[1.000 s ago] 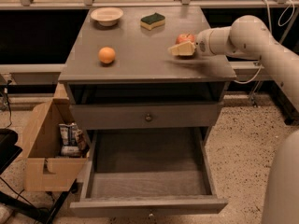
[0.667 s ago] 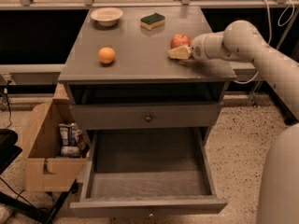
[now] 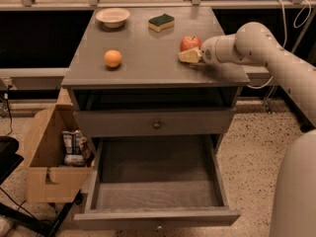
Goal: Place apple into middle drawer
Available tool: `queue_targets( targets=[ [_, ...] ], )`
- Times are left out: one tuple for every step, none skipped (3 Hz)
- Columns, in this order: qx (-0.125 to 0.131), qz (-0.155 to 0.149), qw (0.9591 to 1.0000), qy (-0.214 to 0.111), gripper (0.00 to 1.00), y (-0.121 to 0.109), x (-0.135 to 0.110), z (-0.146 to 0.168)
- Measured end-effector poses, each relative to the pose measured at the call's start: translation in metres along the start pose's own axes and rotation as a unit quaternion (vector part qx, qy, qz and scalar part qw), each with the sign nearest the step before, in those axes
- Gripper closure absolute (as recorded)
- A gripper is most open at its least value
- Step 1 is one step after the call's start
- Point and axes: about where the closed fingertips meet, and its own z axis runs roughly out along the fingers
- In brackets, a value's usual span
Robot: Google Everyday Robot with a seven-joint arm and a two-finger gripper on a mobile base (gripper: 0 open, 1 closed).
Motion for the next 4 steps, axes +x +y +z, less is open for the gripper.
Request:
queue_targets(
  targets=[
    [0.000, 0.000, 1.0000, 0.000, 1.00, 0.0000, -0.0010, -0.0005],
    [0.000, 0.000, 1.0000, 0.000, 1.00, 0.0000, -0.0012, -0.0006],
    [0.000, 0.000, 1.0000, 0.000, 1.00, 0.0000, -0.0013, -0.0007],
    [0.000, 0.000, 1.0000, 0.000, 1.00, 0.0000, -0.0013, -0.0007]
  ],
)
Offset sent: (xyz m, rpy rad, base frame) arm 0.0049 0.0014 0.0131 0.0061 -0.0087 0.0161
